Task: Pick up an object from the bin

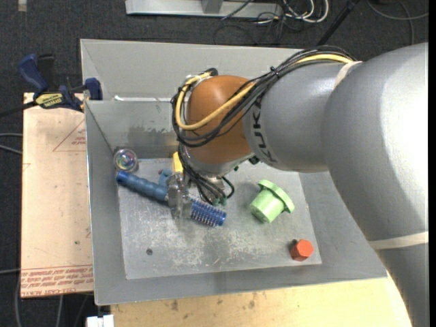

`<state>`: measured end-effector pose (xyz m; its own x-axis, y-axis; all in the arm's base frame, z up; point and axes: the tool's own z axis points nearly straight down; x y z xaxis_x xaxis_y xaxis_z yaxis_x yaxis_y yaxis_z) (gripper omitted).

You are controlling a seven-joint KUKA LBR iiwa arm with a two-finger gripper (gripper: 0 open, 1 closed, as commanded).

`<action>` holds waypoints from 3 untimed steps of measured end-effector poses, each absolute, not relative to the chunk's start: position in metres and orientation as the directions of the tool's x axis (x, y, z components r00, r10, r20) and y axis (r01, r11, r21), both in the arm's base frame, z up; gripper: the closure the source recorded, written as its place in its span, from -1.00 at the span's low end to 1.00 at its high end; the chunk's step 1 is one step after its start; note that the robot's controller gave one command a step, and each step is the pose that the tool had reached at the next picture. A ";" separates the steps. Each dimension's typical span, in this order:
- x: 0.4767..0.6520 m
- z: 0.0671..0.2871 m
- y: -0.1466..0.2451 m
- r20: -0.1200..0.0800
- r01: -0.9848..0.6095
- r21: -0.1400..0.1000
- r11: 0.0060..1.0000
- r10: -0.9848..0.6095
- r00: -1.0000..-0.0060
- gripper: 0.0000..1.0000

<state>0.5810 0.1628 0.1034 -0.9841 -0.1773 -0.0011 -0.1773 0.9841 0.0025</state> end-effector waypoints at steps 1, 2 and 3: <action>0.581 0.103 0.162 -0.001 -0.177 0.002 0.984 -0.177 -0.984 -1.00; 0.614 0.071 0.136 -0.007 -0.341 0.001 0.940 -0.340 -0.940 -1.00; 0.614 0.071 0.136 -0.005 -0.340 0.002 0.940 -0.340 -0.940 1.00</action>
Offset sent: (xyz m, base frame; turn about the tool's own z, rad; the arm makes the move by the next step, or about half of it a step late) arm 0.0000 0.0000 0.0000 0.0000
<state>0.6136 0.1361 0.0707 -0.9402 -0.3405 -0.0049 -0.3405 0.9402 0.0016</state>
